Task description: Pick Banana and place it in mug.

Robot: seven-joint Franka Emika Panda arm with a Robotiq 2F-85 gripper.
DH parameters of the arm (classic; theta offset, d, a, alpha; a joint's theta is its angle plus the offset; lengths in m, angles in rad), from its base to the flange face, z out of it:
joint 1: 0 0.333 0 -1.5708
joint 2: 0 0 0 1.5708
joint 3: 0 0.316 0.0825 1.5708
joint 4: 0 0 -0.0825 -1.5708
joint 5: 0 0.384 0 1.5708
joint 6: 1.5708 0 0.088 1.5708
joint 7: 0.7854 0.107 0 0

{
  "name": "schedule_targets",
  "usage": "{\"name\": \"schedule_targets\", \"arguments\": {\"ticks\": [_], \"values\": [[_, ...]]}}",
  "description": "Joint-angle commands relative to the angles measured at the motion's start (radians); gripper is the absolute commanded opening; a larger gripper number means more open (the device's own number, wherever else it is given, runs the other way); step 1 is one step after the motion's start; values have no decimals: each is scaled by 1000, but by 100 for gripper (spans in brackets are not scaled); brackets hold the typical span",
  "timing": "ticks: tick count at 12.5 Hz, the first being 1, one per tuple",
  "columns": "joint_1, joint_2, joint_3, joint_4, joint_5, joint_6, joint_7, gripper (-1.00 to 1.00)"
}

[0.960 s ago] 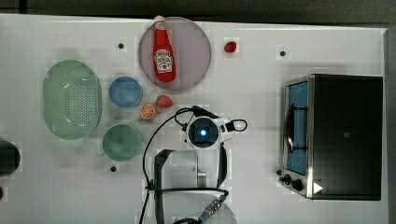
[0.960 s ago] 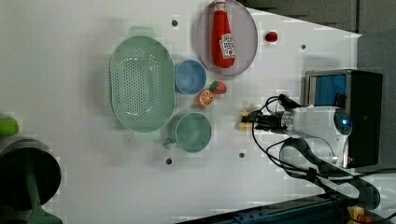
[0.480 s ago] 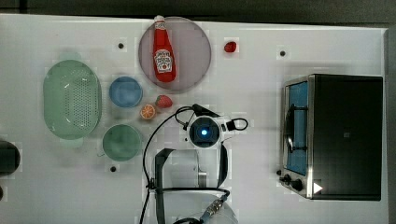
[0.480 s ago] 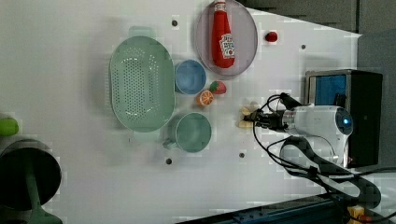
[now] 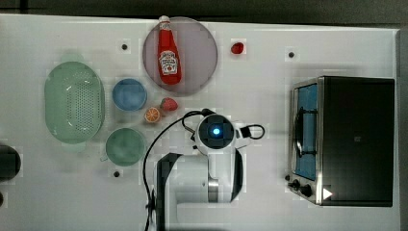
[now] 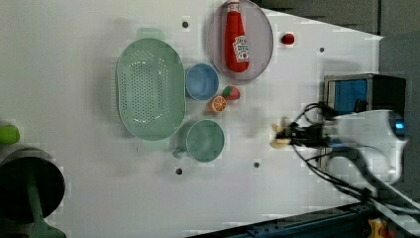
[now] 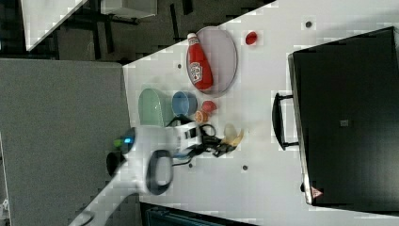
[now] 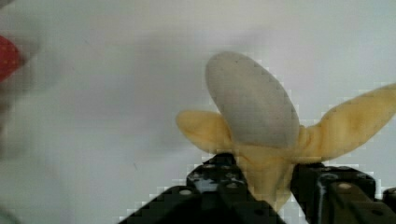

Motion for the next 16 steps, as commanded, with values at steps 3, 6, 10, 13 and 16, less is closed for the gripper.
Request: {"name": "schedule_targets", "arguments": {"ticks": [3,6,10,13,16], "values": [[3,-312,4,203,14,-426,-6,-34],[12,-353,54,287,15,-596,55,-34],[43,-361,190,292,47,-604,263,-34],[58,-349,340,267,179,-579,562,-34],[59,-291,430,204,185,-385,699,-34]]}}
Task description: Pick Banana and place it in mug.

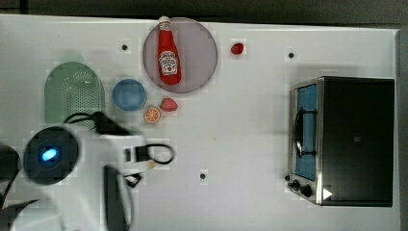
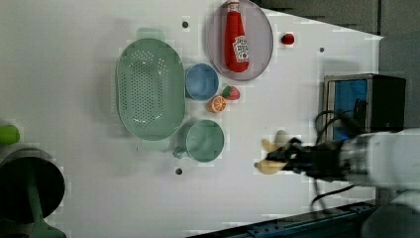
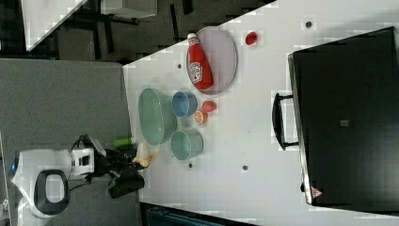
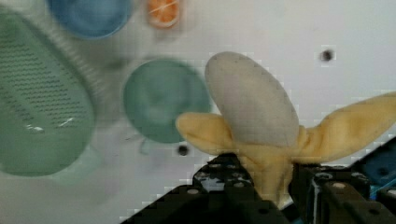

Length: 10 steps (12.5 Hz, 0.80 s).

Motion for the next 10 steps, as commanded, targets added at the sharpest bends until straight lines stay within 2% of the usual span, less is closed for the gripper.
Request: {"name": "schedule_targets", "arguments": {"ticks": [1,4,7,8,9,10], "values": [[-3,48,47,-50,-5,181,255,-34],[-3,164,68,-113,-13,398,300,-34],[-3,285,60,-112,-18,454,304,-29],[-3,319,56,-111,-21,482,304,-9],[-3,353,55,-110,-21,553,304,23],[-3,373,56,-113,-21,582,304,43]]}}
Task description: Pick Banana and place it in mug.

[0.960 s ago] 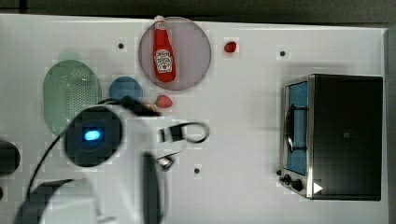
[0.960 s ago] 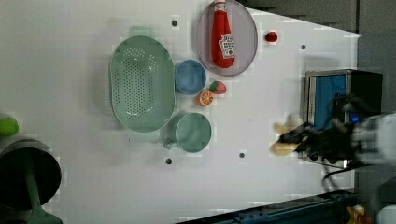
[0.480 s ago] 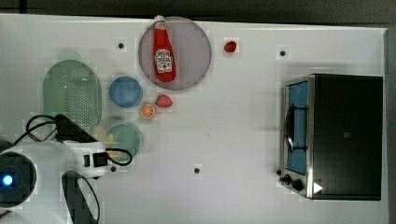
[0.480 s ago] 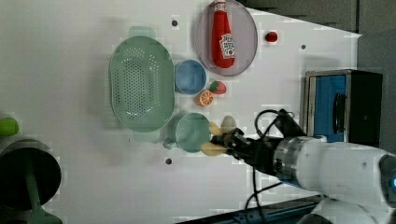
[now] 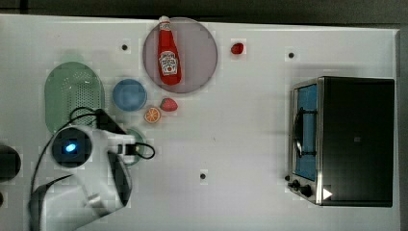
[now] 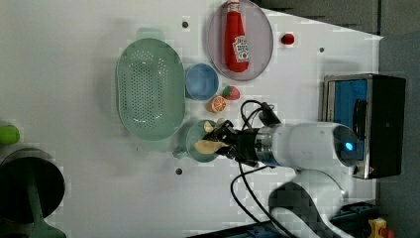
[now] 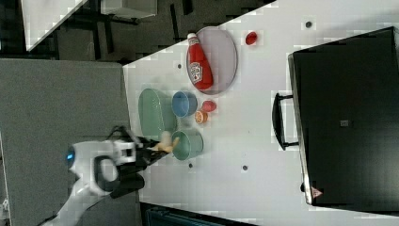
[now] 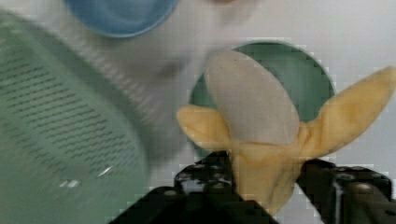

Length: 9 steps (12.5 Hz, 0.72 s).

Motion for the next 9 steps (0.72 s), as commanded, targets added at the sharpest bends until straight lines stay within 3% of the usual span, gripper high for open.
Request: {"name": "schedule_targets", "arguments": {"ticks": [1,3,7,9], "values": [[-12,21,-23,-26,1,68,57,63],[-12,15,-28,-21,1,69,57,100],[-26,-76,-58,-2,3,56,53,100],[-38,-172,-107,31,2,-49,0,100]]}}
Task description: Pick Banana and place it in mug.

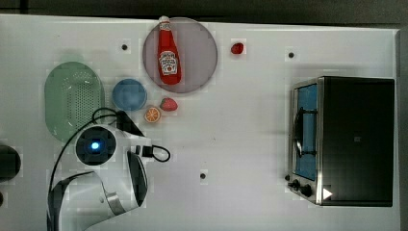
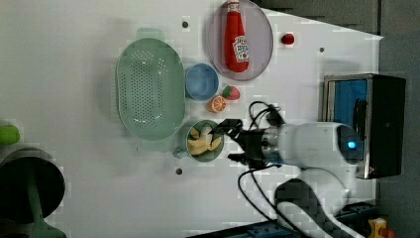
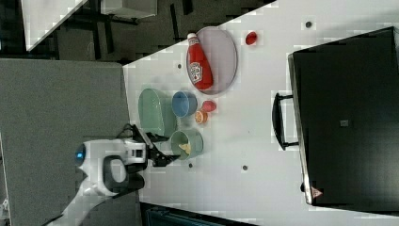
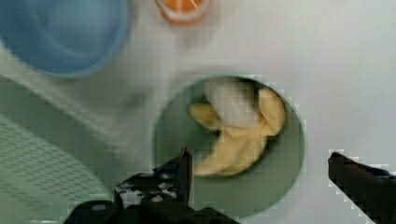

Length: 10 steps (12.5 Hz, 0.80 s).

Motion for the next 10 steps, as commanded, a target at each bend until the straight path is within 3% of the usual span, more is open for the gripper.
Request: {"name": "schedule_targets", "arguments": {"ticks": [1,5,7,10], "values": [[-45,-185,-83,102,0,-138,-55,100],[-70,-299,-248,299,-3,-494,-111,100],[-77,-311,-334,418,-36,-678,-232,100],[-79,-310,-424,571,-99,-823,-266,100]]}}
